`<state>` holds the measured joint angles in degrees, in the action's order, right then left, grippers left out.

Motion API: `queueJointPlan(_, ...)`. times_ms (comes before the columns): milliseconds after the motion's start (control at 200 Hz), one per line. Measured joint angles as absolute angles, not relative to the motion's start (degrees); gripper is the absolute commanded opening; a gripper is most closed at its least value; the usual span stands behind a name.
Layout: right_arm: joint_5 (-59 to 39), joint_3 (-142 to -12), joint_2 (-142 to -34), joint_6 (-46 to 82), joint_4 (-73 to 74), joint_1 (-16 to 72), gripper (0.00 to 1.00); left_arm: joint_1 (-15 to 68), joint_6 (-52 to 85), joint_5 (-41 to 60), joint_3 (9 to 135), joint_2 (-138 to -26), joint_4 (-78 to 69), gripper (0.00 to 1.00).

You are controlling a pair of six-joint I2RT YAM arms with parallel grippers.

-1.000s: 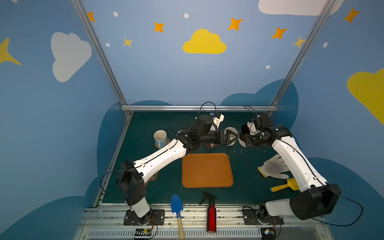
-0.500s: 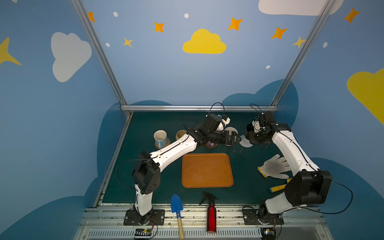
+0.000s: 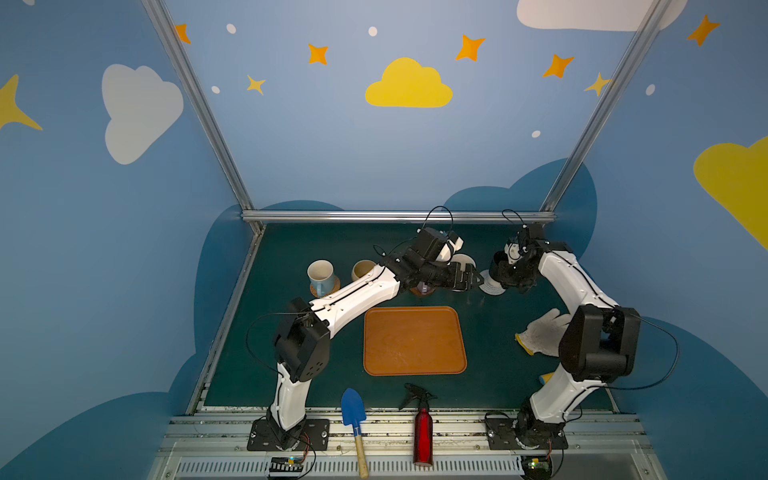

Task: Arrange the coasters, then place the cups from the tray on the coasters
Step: 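Lower the black mug onto the white knit coaster with the right gripper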

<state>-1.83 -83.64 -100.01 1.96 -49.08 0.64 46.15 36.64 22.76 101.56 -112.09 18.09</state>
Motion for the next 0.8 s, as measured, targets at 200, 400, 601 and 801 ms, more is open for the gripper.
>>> queueJointPlan(200,-2.6,-83.7,-100.7,-1.6,-48.1,0.4,0.0,46.1,36.4,23.6,101.6,-112.1,18.1,1.0)
queueJointPlan(400,-2.4,-83.7,-102.6,-4.2,-47.1,0.5,0.0,46.0,36.4,23.7,102.1,-112.5,18.1,1.0)
queueJointPlan(601,-1.5,-83.7,-104.6,-5.5,-46.8,0.5,0.0,45.8,36.5,23.5,102.3,-112.6,18.1,1.0)
queueJointPlan(801,-1.1,-83.5,-104.5,-6.4,-45.8,0.5,0.0,45.8,36.6,23.5,102.3,-112.6,18.1,1.0)
